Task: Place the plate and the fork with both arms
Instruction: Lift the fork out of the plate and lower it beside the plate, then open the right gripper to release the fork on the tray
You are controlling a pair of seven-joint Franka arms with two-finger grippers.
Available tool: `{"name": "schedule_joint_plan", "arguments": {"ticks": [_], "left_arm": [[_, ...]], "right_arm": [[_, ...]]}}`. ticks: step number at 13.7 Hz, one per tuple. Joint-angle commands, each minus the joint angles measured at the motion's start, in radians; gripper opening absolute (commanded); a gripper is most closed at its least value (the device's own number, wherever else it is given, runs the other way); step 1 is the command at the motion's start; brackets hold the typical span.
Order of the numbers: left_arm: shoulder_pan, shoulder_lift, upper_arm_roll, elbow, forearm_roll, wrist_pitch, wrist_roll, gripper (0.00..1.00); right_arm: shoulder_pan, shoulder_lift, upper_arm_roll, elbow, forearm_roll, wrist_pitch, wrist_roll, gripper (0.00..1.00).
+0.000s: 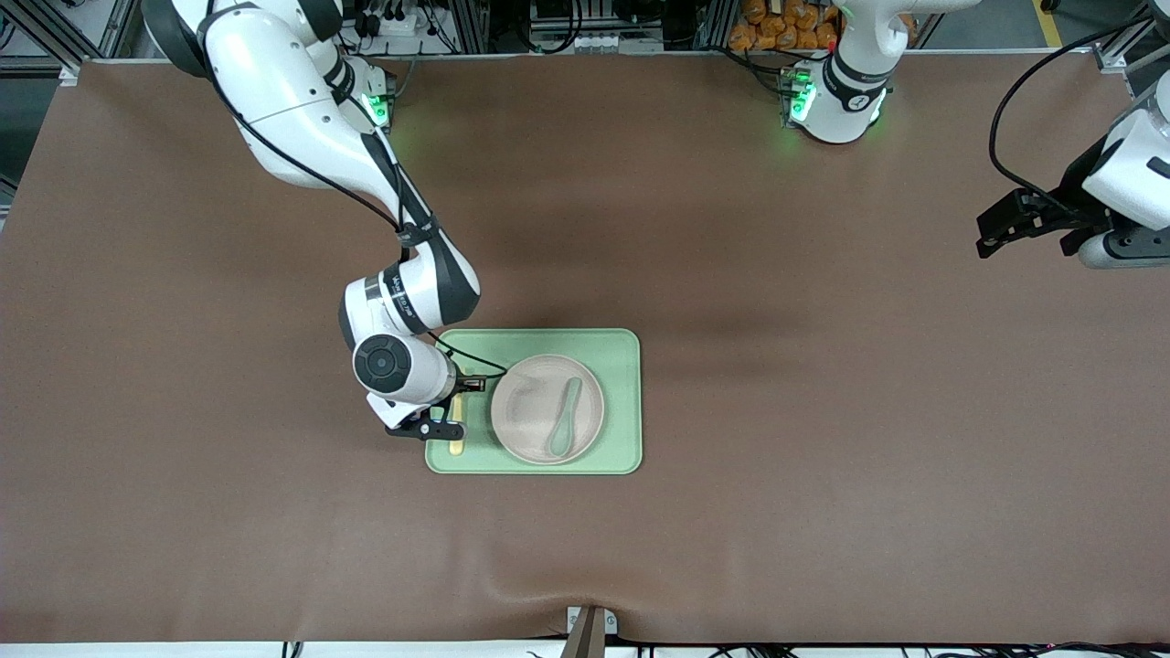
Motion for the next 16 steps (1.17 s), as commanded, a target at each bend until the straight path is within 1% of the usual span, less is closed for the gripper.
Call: {"name": "schedule_joint_plan", "arguments": {"ticks": [1, 2, 3, 5, 6, 7, 8, 9, 11, 12, 14, 16], "left_arm": [[0.007, -0.002, 0.002, 0.016, -0.015, -0.011, 0.019, 1.0], [0.004, -0.001, 0.001, 0.015, -0.015, -0.011, 0.017, 1.0], [0.005, 0.004, 0.001, 0.015, -0.015, -0.011, 0.019, 1.0], [0.007, 0.01, 0.001, 0.015, -0.017, -0.011, 0.02, 1.0], [0.005, 0.008, 0.002, 0.015, -0.017, -0.011, 0.019, 1.0], [0.005, 0.008, 0.002, 0.019, -0.014, -0.011, 0.02, 1.0], [0.008, 0.008, 0.002, 0.024, -0.015, -0.011, 0.02, 1.0], [0.008, 0.01, 0.002, 0.022, -0.015, -0.011, 0.02, 1.0], [0.007, 0.01, 0.002, 0.021, -0.015, -0.012, 0.02, 1.0], [0.007, 0.011, 0.002, 0.022, -0.015, -0.011, 0.02, 1.0], [0.007, 0.011, 0.002, 0.022, -0.017, -0.012, 0.02, 1.0], [0.005, 0.011, 0.002, 0.021, -0.015, -0.012, 0.019, 1.0]], "right_arm": [[0.001, -0.001, 0.002, -0.025, 0.024, 0.025, -0.021, 0.19], [0.001, -0.001, 0.002, -0.04, 0.024, 0.045, -0.021, 0.19], [0.004, -0.001, 0.002, -0.051, 0.022, 0.065, -0.021, 0.22], [0.006, -0.001, 0.002, -0.051, 0.024, 0.065, -0.019, 0.25], [0.004, -0.002, 0.002, -0.051, 0.022, 0.063, -0.021, 0.41], [0.006, -0.004, 0.002, -0.049, 0.022, 0.06, -0.019, 0.79], [0.003, -0.005, 0.0, -0.049, 0.022, 0.062, -0.012, 1.0], [0.0, -0.015, 0.0, -0.049, 0.022, 0.048, -0.013, 1.0], [-0.014, -0.053, -0.003, -0.04, 0.018, -0.025, -0.021, 1.0], [-0.02, -0.085, -0.006, -0.039, 0.012, -0.044, -0.022, 1.0], [-0.066, -0.166, -0.01, -0.043, 0.01, -0.076, -0.022, 1.0], [-0.137, -0.247, -0.012, -0.043, 0.01, -0.149, -0.108, 1.0]]}}
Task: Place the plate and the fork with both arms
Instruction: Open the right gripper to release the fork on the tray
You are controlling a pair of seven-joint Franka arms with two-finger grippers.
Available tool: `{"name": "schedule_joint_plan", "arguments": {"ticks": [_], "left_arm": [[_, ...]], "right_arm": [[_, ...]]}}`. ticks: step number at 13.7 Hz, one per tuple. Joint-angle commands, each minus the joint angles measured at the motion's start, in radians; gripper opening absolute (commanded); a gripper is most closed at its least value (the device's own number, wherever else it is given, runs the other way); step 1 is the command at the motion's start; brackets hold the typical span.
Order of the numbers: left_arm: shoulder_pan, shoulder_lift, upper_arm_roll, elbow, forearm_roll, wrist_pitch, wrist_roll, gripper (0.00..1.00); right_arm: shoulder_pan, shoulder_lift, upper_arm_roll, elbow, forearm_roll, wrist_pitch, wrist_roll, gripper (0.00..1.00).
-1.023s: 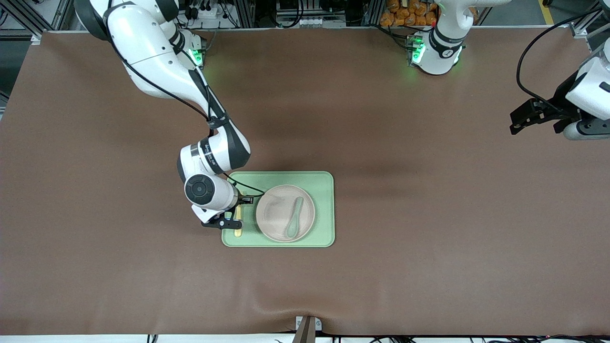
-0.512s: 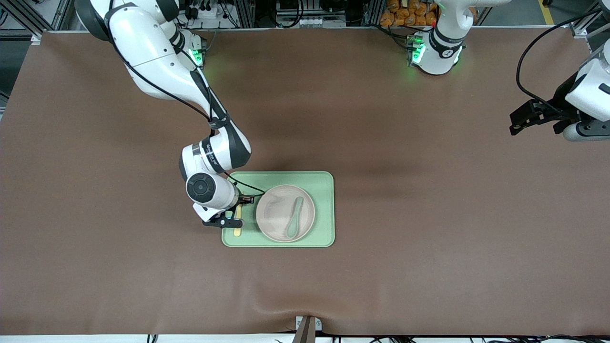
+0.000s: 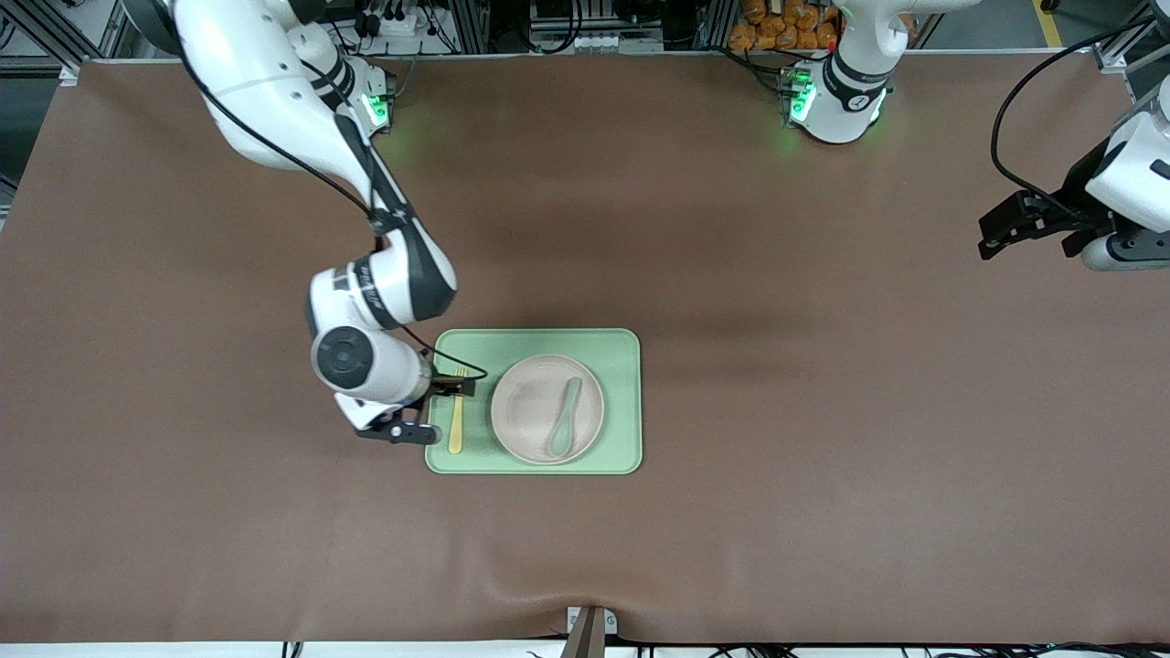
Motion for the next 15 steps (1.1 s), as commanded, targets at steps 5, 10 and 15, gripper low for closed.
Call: {"name": "schedule_joint_plan", "arguments": {"ticks": [5, 10, 15], "left_arm": [[0.005, 0.007, 0.0, 0.015, -0.017, -0.012, 0.019, 1.0], [0.005, 0.007, 0.0, 0.018, -0.017, -0.018, 0.019, 1.0], [0.005, 0.008, 0.0, 0.018, -0.017, -0.019, 0.019, 1.0]], "right_arm": [[-0.303, -0.284, 0.014, -0.037, -0.015, -0.274, -0.351, 1.0], [-0.368, -0.507, 0.019, -0.04, -0.184, -0.438, -0.402, 1.0], [-0.425, -0.634, 0.02, -0.034, -0.184, -0.513, -0.514, 1.0]]}}
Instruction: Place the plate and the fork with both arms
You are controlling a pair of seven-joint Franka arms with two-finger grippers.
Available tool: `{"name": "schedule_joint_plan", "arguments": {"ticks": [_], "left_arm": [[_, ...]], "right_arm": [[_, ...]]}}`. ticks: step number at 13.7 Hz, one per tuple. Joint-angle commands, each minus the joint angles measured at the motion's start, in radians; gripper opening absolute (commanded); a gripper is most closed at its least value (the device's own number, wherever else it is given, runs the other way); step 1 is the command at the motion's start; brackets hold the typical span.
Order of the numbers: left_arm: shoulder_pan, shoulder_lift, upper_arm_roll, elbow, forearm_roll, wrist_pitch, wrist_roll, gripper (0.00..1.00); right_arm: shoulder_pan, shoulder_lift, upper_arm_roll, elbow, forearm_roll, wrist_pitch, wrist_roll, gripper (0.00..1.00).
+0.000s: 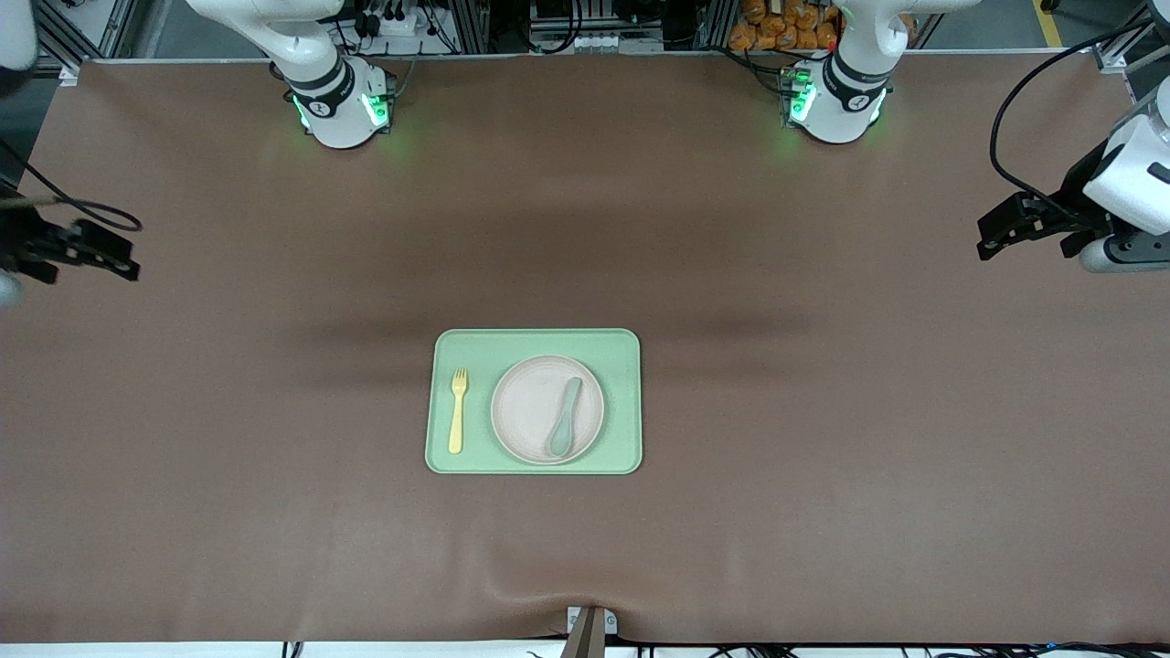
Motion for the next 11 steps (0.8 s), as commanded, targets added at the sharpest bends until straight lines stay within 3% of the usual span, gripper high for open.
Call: {"name": "schedule_joint_plan", "arguments": {"ticks": [1, 11], "left_arm": [[0.006, 0.006, 0.0, 0.018, -0.017, -0.017, 0.019, 1.0], [0.006, 0.006, 0.0, 0.017, -0.017, -0.017, 0.02, 1.0]], "right_arm": [[-0.024, -0.07, 0.024, -0.033, -0.021, -0.047, -0.006, 1.0], [-0.044, -0.107, 0.018, -0.034, -0.01, -0.064, 0.064, 1.0]]}}
